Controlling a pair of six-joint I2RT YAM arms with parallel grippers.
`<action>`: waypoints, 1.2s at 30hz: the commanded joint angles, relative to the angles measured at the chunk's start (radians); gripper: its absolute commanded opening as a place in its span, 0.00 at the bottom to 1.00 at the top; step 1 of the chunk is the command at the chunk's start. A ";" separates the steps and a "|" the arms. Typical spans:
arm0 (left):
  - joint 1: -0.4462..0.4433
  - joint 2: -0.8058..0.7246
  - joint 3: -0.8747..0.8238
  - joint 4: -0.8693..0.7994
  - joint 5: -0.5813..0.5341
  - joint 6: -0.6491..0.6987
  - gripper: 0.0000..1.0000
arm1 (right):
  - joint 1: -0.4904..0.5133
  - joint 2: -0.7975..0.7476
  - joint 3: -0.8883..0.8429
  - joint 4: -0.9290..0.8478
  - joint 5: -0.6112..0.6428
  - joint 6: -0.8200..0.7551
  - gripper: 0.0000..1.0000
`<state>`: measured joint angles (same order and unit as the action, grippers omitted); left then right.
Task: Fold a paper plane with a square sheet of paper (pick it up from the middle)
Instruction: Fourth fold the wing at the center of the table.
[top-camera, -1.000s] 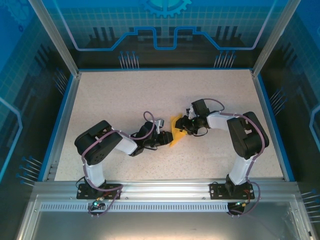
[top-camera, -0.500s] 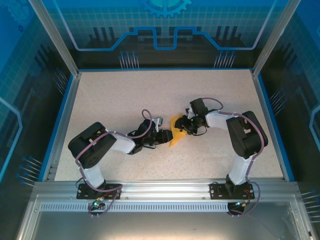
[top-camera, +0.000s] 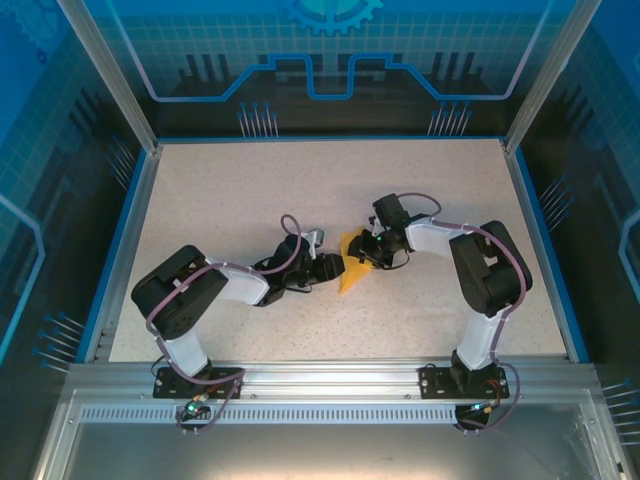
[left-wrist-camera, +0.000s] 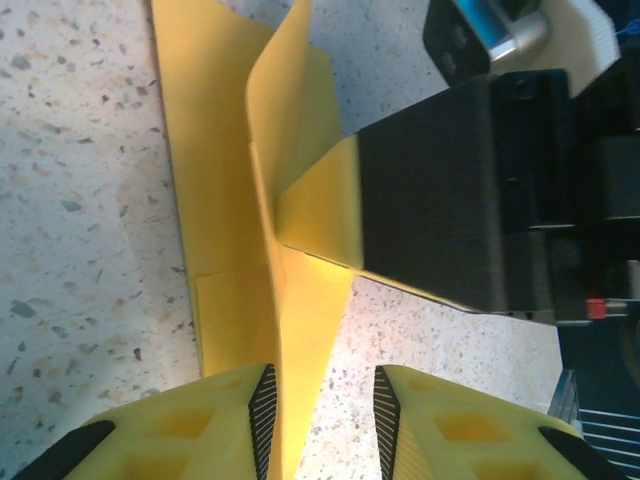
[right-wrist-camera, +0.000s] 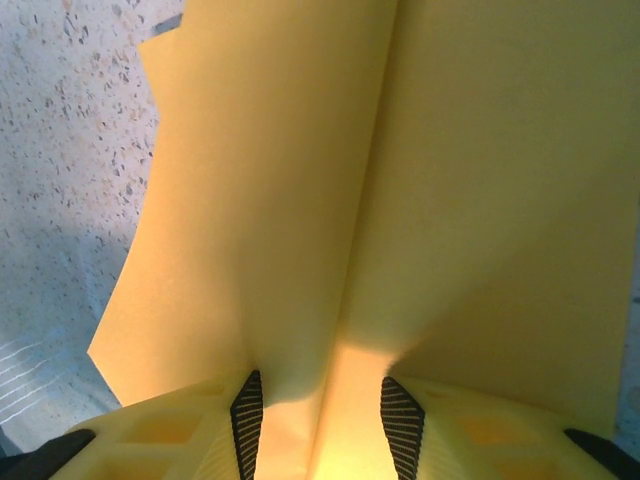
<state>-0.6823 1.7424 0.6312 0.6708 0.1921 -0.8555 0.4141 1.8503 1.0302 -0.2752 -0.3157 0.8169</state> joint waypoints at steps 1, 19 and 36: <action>0.007 -0.022 -0.023 0.080 0.008 0.014 0.35 | 0.012 0.075 -0.022 -0.117 0.158 0.013 0.42; 0.007 0.087 0.073 0.028 0.097 0.038 0.34 | 0.020 0.105 0.000 -0.159 0.196 0.060 0.41; 0.007 0.110 0.089 -0.057 -0.004 0.063 0.26 | 0.020 0.112 -0.017 -0.159 0.219 0.103 0.40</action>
<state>-0.6823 1.8343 0.6956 0.6388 0.2188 -0.8280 0.4324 1.8694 1.0725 -0.3328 -0.2573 0.9031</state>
